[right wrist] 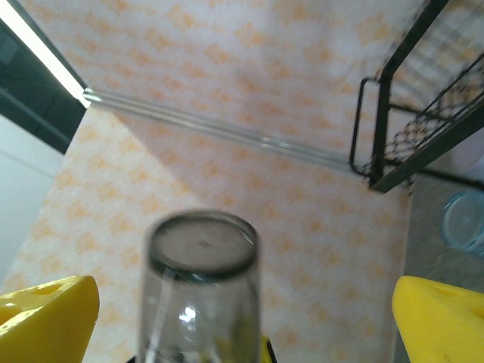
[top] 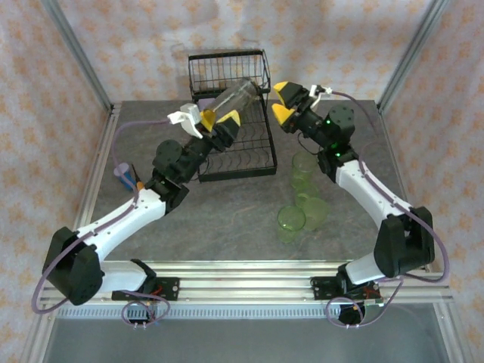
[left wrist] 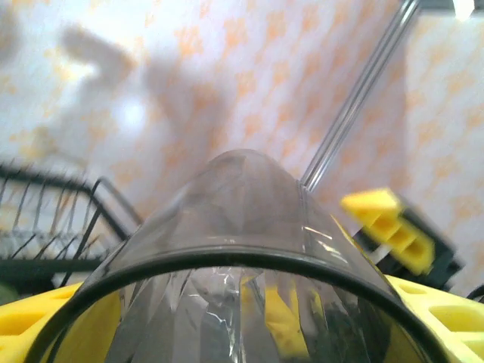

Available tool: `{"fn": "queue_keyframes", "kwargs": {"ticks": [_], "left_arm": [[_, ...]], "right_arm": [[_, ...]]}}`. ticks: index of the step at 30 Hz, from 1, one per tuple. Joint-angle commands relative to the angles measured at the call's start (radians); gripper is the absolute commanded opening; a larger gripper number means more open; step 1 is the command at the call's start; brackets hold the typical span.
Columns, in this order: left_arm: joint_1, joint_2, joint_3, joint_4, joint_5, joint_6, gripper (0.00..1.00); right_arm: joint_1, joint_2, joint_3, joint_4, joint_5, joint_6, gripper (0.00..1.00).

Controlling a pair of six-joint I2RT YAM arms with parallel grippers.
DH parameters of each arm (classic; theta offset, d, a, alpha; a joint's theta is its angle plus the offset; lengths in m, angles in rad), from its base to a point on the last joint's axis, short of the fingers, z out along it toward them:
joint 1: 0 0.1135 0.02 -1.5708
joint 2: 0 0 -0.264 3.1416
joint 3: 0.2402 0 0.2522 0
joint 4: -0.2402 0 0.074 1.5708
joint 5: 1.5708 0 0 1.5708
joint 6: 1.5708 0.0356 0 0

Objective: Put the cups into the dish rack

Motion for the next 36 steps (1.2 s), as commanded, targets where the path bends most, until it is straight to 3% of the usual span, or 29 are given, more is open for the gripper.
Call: {"fn": "queue_keyframes", "kwargs": {"ticks": [1,6,17,21,23,31,36], "left_arm": [[0.017,0.041,0.003,0.314,0.026,-0.077,0.64],[0.022,0.095,0.033,0.351,0.067,-0.141,0.62],[0.022,0.097,0.042,0.347,0.103,-0.202,0.62],[0.022,0.104,0.052,0.345,0.114,-0.218,0.62],[0.021,0.108,0.053,0.343,0.111,-0.218,0.62],[0.022,0.108,0.051,0.328,0.119,-0.218,0.63],[0.023,0.087,0.029,0.305,0.123,-0.199,0.80]], "right_arm": [[0.029,0.003,0.054,0.187,-0.059,0.095,0.99],[0.054,0.045,0.104,0.268,-0.061,0.100,0.99],[0.117,0.168,0.255,0.204,-0.076,0.050,0.98],[0.134,0.171,0.273,0.151,-0.076,0.002,0.90],[0.134,0.166,0.269,0.140,-0.070,-0.009,0.80],[0.134,0.159,0.255,0.122,-0.057,-0.034,0.65],[0.134,0.128,0.242,0.052,-0.034,-0.122,0.56]]}}
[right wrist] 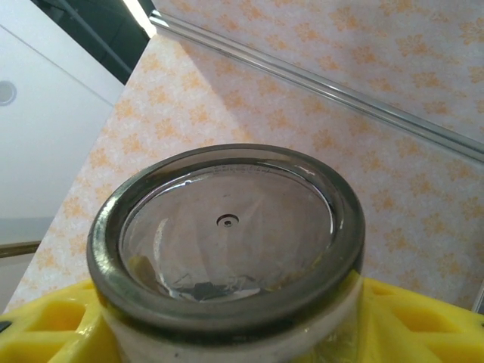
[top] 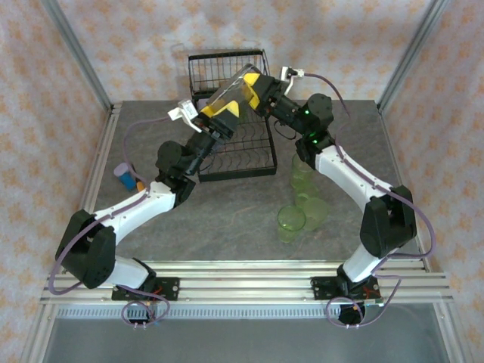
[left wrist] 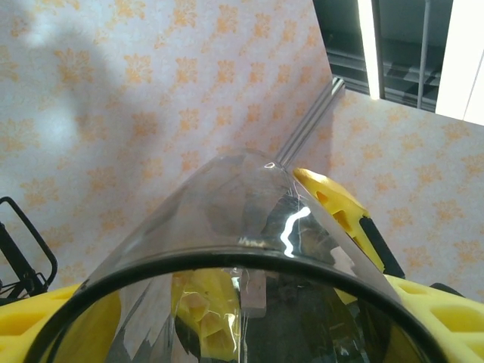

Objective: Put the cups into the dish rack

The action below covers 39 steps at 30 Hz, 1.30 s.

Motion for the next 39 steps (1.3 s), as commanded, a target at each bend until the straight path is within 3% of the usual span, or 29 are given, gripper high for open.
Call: {"fn": "queue_keyframes", "kwargs": {"ticks": [1,4,9,16,19,25,39], "left_arm": [[0.004,-0.036,0.009,0.047,0.033,0.023,0.86],[0.010,-0.077,-0.029,0.016,0.043,0.041,0.99],[0.017,-0.220,-0.119,-0.185,0.006,0.114,0.99],[0.017,-0.510,-0.178,-0.711,-0.188,0.340,0.99],[0.017,-0.605,-0.196,-0.831,-0.262,0.384,1.00],[0.017,-0.703,-0.220,-0.934,-0.349,0.419,0.99],[0.017,-0.748,-0.235,-1.011,-0.401,0.426,1.00]], "right_arm": [[0.002,-0.052,0.008,-0.076,0.022,-0.112,0.56],[0.001,-0.078,0.000,-0.156,0.058,-0.217,0.56],[0.001,-0.099,-0.028,-0.252,0.155,-0.410,0.56],[0.047,-0.077,-0.101,-0.334,0.384,-0.772,0.55],[0.083,-0.036,-0.145,-0.280,0.484,-0.924,0.55],[0.106,0.111,-0.164,-0.115,0.561,-1.039,0.54],[0.131,0.426,0.003,-0.016,0.737,-1.192,0.54]]}}
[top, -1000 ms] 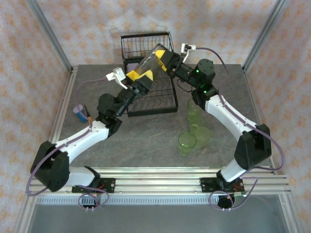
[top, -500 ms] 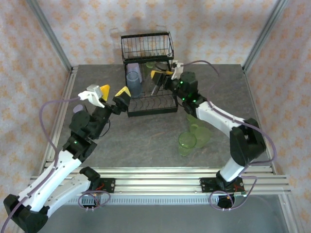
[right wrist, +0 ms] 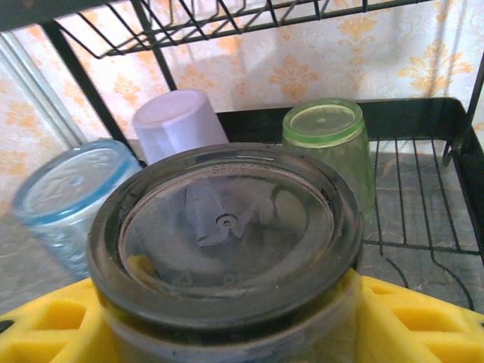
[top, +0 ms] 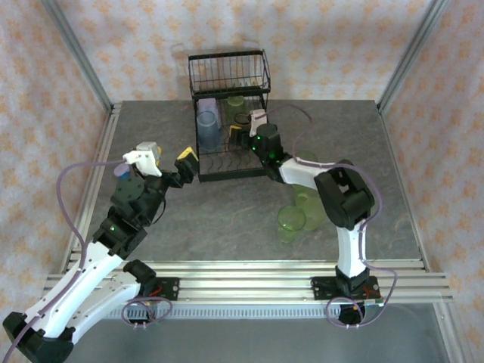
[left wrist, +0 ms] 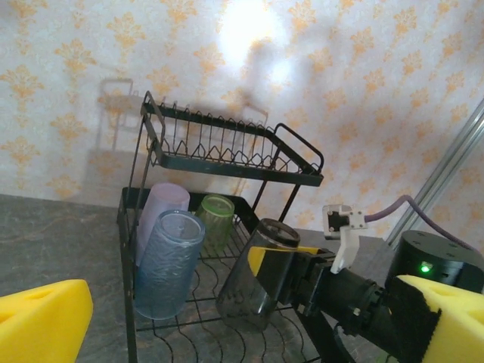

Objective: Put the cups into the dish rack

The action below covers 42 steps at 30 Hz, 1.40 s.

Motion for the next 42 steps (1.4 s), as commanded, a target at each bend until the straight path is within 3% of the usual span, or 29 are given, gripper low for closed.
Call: {"fn": "queue_keyframes", "kwargs": {"ticks": [1,13,42], "left_arm": [[0.002,-0.014,-0.007,-0.028,-0.037,0.020,0.99],[0.002,-0.012,0.003,-0.047,-0.054,0.033,0.99],[0.002,-0.017,0.008,-0.063,-0.062,0.042,0.99]], "right_arm": [[0.006,0.053,0.091,0.107,0.073,-0.063,0.54],[0.006,0.226,0.295,0.065,0.108,-0.176,0.54],[0.012,0.429,0.596,-0.107,0.062,-0.198,0.57]]}}
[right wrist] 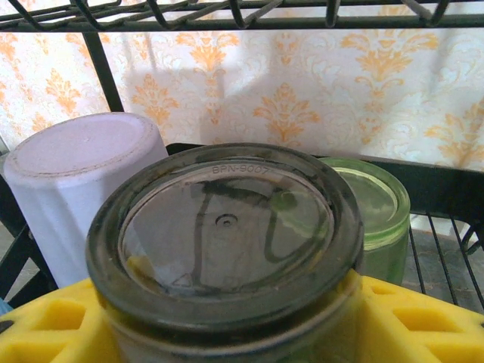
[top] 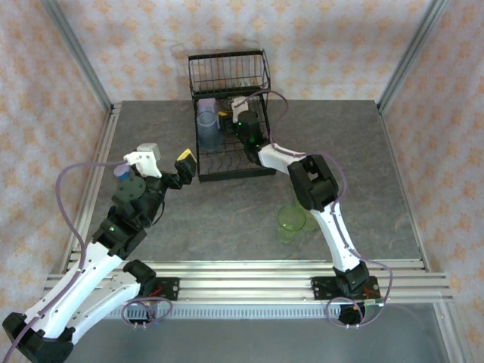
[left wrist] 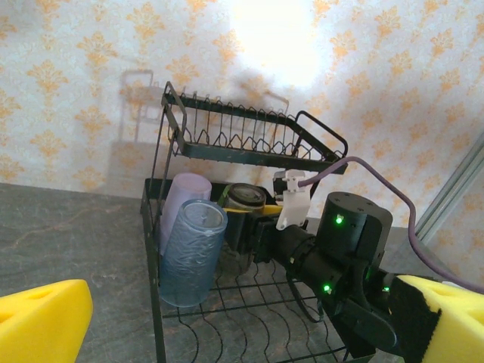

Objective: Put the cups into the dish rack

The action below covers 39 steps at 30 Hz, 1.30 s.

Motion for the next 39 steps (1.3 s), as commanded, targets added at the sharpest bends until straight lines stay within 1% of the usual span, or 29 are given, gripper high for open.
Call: {"fn": "queue_keyframes", "kwargs": {"ticks": [1,9,16,23,31,39], "left_arm": [[0.002,-0.014,0.008,-0.021,-0.025,0.016,0.99],[0.002,-0.017,0.005,-0.025,-0.026,0.014,0.99],[0.002,-0.022,0.000,-0.023,-0.021,0.007,1.00],[0.002,-0.029,-0.007,-0.020,-0.019,-0.001,0.99],[0.002,-0.027,-0.007,-0.015,-0.013,-0.006,0.99],[0.002,-0.022,-0.007,-0.009,-0.008,-0.010,0.99]], "right_arm": [[0.012,0.024,0.049,-0.013,-0.009,-0.027,0.58],[0.012,0.009,0.036,-0.026,-0.012,-0.018,0.73],[0.012,-0.029,0.000,-0.006,-0.013,-0.012,0.83],[0.012,-0.074,-0.051,0.023,-0.010,-0.005,0.85],[0.012,-0.126,-0.117,0.061,0.027,-0.013,0.87],[0.012,-0.198,-0.201,0.096,0.033,-0.015,0.93]]}}
